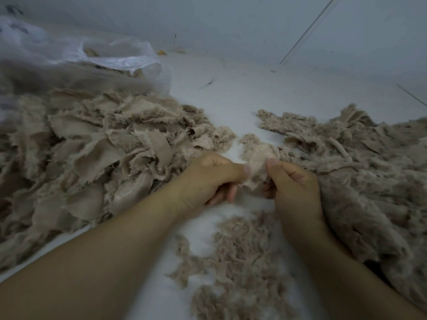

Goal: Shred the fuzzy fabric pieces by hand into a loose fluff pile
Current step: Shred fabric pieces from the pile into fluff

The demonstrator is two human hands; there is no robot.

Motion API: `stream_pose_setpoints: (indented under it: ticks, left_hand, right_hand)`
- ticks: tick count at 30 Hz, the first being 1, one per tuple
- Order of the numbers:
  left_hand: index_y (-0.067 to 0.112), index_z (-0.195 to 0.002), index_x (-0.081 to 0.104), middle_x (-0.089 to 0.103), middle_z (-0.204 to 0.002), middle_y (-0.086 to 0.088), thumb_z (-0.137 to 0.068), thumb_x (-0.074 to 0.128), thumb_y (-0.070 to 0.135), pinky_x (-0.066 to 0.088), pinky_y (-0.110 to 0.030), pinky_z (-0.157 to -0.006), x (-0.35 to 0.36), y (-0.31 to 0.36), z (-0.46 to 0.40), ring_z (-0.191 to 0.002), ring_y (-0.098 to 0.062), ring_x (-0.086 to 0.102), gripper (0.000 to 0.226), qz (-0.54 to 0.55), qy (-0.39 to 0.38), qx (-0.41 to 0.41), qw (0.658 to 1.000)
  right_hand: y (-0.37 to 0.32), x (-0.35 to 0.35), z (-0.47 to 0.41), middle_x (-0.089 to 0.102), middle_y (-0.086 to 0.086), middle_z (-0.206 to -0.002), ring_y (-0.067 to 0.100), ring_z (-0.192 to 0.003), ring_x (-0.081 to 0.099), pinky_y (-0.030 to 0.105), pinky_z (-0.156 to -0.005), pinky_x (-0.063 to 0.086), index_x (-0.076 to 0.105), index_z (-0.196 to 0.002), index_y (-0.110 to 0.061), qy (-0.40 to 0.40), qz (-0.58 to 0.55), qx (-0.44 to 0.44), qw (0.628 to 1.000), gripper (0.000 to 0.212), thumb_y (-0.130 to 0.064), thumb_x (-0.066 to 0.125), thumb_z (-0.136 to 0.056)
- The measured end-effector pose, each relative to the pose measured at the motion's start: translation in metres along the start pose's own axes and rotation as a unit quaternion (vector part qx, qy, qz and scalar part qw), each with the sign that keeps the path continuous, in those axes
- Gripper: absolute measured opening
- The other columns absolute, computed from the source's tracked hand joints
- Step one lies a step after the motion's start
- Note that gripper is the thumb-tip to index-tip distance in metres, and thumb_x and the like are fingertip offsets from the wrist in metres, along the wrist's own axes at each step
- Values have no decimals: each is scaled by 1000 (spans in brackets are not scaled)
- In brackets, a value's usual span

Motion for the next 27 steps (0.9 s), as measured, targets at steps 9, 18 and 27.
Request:
stream_pose_setpoints:
  ticks: [9, 18, 27]
  left_hand:
    - [5, -67, 64, 52, -50, -5, -83, 76, 10, 34, -17, -45, 9, 0, -5, -44, -9, 39, 21, -150, 6, -17, 989]
    - [11, -77, 68, 60, -60, -7, -72, 81, 23, 40, -25, -53, 13, 6, 3, -53, -16, 49, 18, -89, -131, -49, 986]
    - [7, -71, 56, 46, -43, -5, -103, 45, 18, 24, -19, -36, -3, -7, -6, -32, -15, 31, 35, 7, 76, -48, 996]
  right_hand:
    - [-2, -1, 1, 41, 3, -51, 19, -51, 39, 29, -49, 36, 47, -53, -12, 7, -18, 5, 1000, 49, -19, 54, -100]
    - [-5, -1, 2, 43, 5, -50, 16, -49, 37, 30, -49, 32, 50, -54, -8, -2, 14, 0, 1000, 44, -11, 54, -98]
    - [-5, 9, 3, 41, -1, -48, 6, -43, 39, 19, -45, 36, 47, -59, -9, -48, 31, -3, 998, 44, -17, 50, -102]
Point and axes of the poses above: each hand's wrist, its own z-axis away from the middle knuckle, its own x-axis out of the palm, y = z × x, the point moved 7 cm from there along -z, towards the middle knuckle
